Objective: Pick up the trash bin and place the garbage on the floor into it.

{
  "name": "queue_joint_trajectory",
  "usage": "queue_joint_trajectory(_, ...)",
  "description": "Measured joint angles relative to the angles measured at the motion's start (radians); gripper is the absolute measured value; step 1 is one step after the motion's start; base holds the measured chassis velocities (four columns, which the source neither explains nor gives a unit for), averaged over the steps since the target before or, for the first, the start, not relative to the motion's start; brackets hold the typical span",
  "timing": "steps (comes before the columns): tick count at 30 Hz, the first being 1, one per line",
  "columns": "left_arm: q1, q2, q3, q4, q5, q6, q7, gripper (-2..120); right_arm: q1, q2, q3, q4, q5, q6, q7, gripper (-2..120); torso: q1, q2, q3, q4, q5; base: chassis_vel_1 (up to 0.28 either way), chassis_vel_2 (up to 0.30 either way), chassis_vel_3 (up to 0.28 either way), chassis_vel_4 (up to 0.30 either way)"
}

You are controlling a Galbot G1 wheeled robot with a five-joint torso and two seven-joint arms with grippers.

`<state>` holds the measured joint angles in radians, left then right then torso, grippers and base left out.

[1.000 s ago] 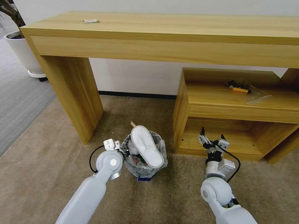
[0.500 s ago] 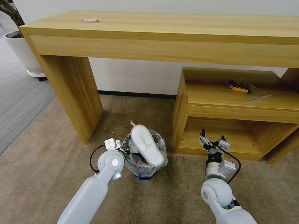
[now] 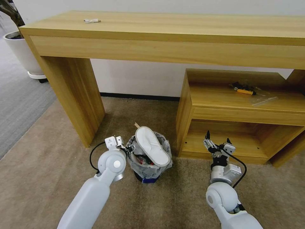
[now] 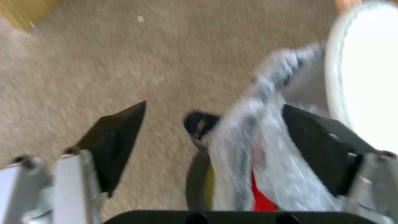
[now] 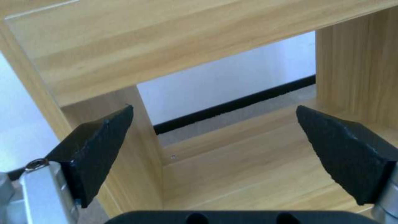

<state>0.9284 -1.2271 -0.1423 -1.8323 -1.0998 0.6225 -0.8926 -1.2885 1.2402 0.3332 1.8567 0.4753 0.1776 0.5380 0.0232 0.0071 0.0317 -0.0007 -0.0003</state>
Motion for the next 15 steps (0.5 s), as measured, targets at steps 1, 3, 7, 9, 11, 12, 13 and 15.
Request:
queue_joint_trajectory(1, 0.001, 0.004, -0.008, 0.000, 0.018, -0.002, 0.014, 96, 0.002, -0.001, 0.001, 0.005, 0.015, -0.005, -0.001, 100, 0.000, 0.000, 0.000, 0.0000, 0.0000, 0.000, 0.000, 0.000, 0.000)
queue_joint_trajectory(3, 0.005, 0.012, -0.030, -0.010, 0.043, -0.004, 0.038, 98, 0.009, -0.013, 0.007, 0.013, 0.058, -0.018, -0.006, 100, 0.000, 0.000, 0.000, 0.0000, -0.0001, 0.000, 0.000, 0.000, 0.000)
queue_joint_trajectory(7, 0.016, 0.023, -0.078, -0.026, 0.084, -0.004, 0.088, 98, 0.025, -0.022, 0.023, 0.003, 0.100, -0.023, -0.017, 100, 0.000, 0.000, 0.000, 0.0000, 0.0000, 0.000, 0.000, 0.000, 0.000)
queue_joint_trajectory(9, 0.021, 0.027, -0.096, -0.032, 0.098, -0.004, 0.109, 98, 0.032, -0.022, 0.030, -0.003, 0.114, -0.026, -0.020, 100, 0.000, 0.000, 0.000, 0.0002, 0.0001, 0.000, 0.000, 0.000, 0.000)
queue_joint_trajectory(11, 0.033, 0.029, -0.137, -0.046, 0.128, -0.003, 0.151, 98, 0.038, -0.014, 0.045, -0.019, 0.119, -0.026, -0.030, 100, 0.000, 0.000, 0.000, 0.0000, -0.0001, 0.000, 0.000, 0.000, 0.000)
queue_joint_trajectory(12, 0.033, 0.029, -0.137, -0.046, 0.128, -0.003, 0.151, 98, 0.038, -0.014, 0.045, -0.019, 0.119, -0.026, -0.030, 100, 0.000, 0.000, 0.000, 0.0000, -0.0001, 0.000, 0.000, 0.000, 0.000)
queue_joint_trajectory(13, 0.040, 0.028, -0.160, -0.054, 0.149, -0.003, 0.179, 98, 0.039, -0.005, 0.050, -0.032, 0.113, -0.024, -0.035, 100, 0.000, 0.000, 0.000, 0.0001, 0.0003, 0.000, 0.000, 0.000, 0.000)
queue_joint_trajectory(15, 0.056, 0.016, -0.195, -0.063, 0.205, -0.011, 0.240, 98, 0.038, 0.014, 0.056, -0.058, 0.084, -0.010, -0.045, 100, 0.000, 0.000, 0.000, -0.0001, -0.0001, 0.000, 0.000, 0.000, 0.000)
